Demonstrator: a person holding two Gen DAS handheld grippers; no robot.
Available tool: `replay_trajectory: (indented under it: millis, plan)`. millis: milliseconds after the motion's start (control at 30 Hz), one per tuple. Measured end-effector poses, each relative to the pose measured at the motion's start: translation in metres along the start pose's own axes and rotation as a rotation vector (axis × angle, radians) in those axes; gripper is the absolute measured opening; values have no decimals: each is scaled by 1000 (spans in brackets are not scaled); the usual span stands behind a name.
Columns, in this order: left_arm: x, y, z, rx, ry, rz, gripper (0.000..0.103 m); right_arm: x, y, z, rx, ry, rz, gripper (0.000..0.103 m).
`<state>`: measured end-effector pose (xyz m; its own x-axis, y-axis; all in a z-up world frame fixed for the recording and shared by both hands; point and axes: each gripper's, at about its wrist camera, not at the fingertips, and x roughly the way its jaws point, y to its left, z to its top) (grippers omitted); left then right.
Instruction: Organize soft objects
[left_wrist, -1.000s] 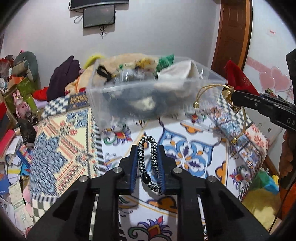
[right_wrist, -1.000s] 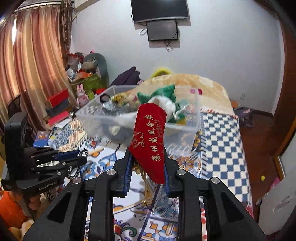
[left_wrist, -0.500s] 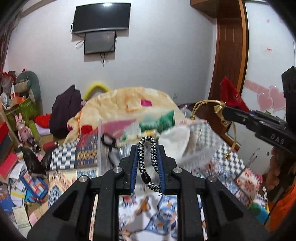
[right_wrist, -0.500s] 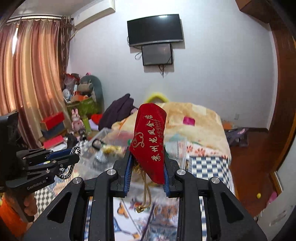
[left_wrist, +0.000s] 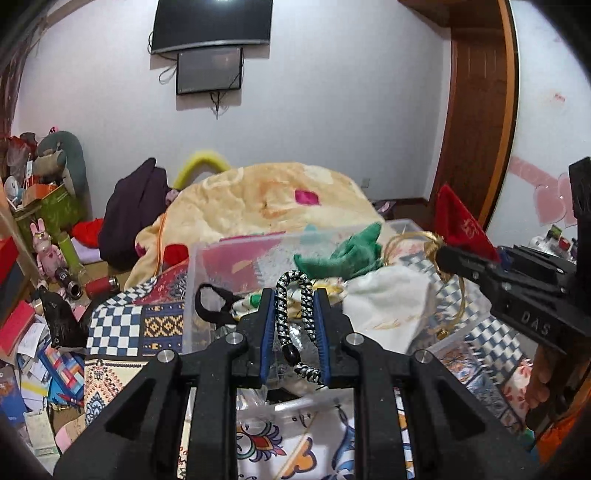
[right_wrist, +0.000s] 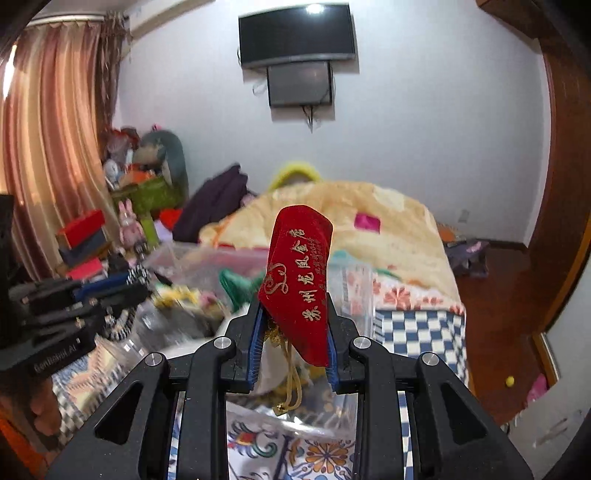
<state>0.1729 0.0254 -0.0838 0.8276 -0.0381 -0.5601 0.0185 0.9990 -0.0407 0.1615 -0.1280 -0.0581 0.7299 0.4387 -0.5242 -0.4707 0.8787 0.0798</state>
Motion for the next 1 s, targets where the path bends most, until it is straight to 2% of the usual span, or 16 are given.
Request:
replay_trajectory:
  millis: [200, 233, 267, 333, 400, 533, 567, 600, 633, 767, 1000]
  plan:
    - [15, -1, -10, 11, 24, 14, 21, 10, -2, -9, -16, 63, -8, 25]
    - [16, -1, -10, 10, 24, 14, 23, 9, -2, -9, -20, 64, -12, 25]
    - [16, -1, -10, 8, 26, 15, 29, 7, -1, -10, -26, 65, -16, 27]
    - [15, 0, -10, 2, 23, 19, 41, 7, -1, -8, -31, 73, -20, 36]
    - [12, 0, -12, -1, 19, 12, 52, 5, -2, -7, -36, 76, -16, 54]
    - [3, -1, -15, 9, 5, 23, 59, 0, -2, -6, -44, 64, -22, 64]
    - [1, -1, -15, 9, 3, 22, 61, -2, -2, -6, -47, 64, -23, 69]
    - [-2, -1, -14, 5, 0, 18, 62, -3, -3, -5, -48, 65, -26, 79]
    - [-5, 0, -14, 1, -5, 14, 62, -4, -4, -5, -49, 63, -27, 83]
    - [-24, 3, -11, -12, -41, -1, 66, -13, -3, -2, -59, 41, -25, 86]
    - [-67, 0, 2, -19, -136, -11, 67, -41, -2, 10, -58, -33, -26, 88]
